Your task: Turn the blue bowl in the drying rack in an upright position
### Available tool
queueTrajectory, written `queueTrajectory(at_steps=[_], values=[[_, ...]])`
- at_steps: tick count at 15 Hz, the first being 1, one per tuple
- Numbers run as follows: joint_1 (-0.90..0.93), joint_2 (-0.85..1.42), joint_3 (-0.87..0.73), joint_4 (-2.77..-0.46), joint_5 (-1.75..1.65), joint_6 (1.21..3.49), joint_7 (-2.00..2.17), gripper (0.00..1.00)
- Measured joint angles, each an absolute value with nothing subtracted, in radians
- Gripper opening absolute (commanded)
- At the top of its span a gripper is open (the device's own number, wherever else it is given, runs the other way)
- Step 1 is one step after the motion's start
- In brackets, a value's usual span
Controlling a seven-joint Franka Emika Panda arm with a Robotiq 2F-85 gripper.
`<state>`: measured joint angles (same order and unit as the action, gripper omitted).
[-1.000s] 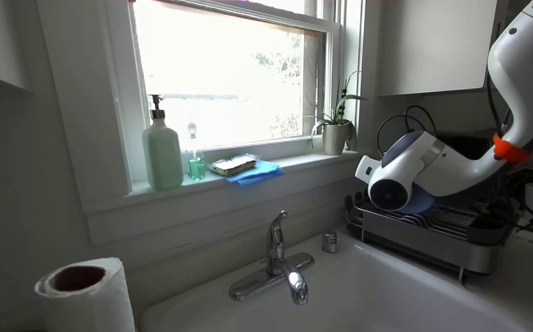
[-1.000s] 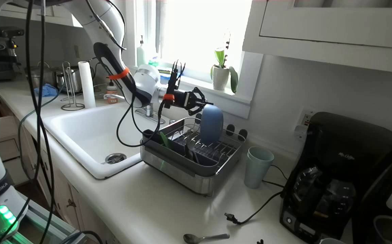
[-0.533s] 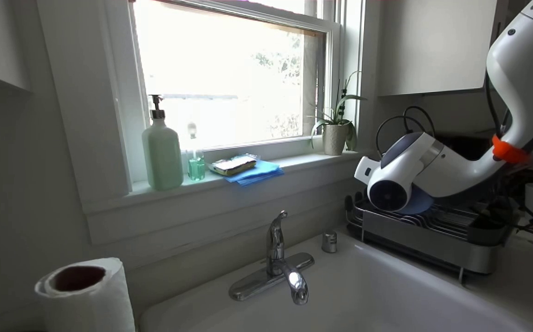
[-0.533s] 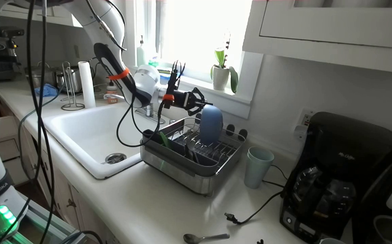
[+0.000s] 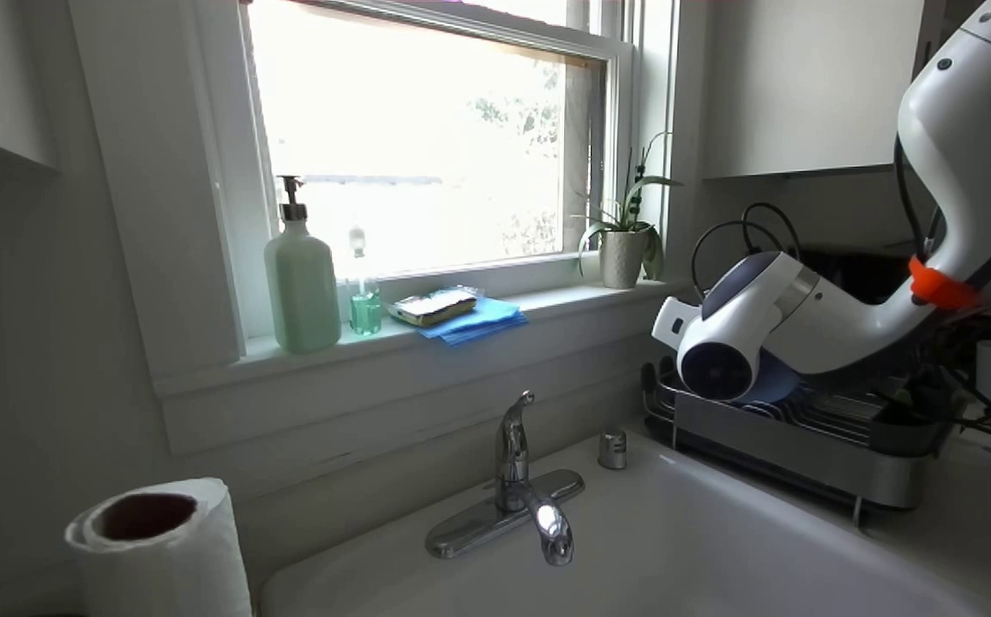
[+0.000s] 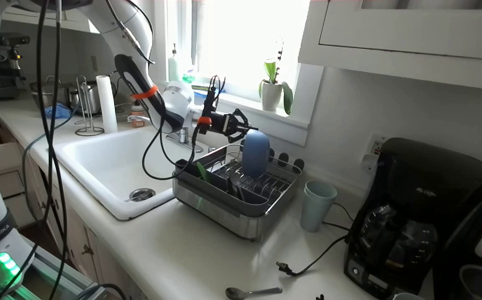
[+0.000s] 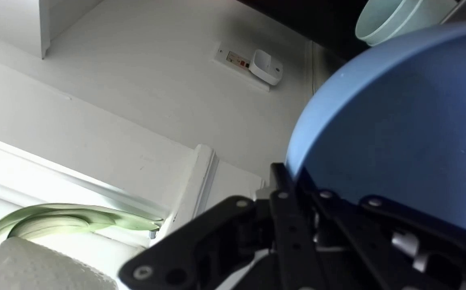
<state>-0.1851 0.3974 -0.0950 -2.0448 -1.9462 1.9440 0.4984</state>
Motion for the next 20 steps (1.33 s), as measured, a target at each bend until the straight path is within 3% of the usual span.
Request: queueTrajectory(at_steps=[10,12,13,14,15,16,17,20], values=[[-0.186,0.419,-0.095,-2.047,-1.945,1.91,0.495,0.98],[-0.188,0.419,-0.095,-2.047,-1.945,1.909,0.494,0.99],[-0.188,0.419,-0.095,-2.047,-1.945,1.909,0.493,0.82],[-0.189,0.419,-0.095,-2.047,-1.945,1.909,0.492,0.72],[-0.189,0.419,-0.095,-2.047,-1.945,1.908,0.49,0.71],[-0.19,0.419,-0.095,-2.047,-1.945,1.908,0.489,0.89],[-0.19,0.419,-0.095,-2.047,-1.945,1.908,0.489,0.94],[-0.19,0.419,-0.095,-2.047,-1.941,1.907,0.489,1.0]])
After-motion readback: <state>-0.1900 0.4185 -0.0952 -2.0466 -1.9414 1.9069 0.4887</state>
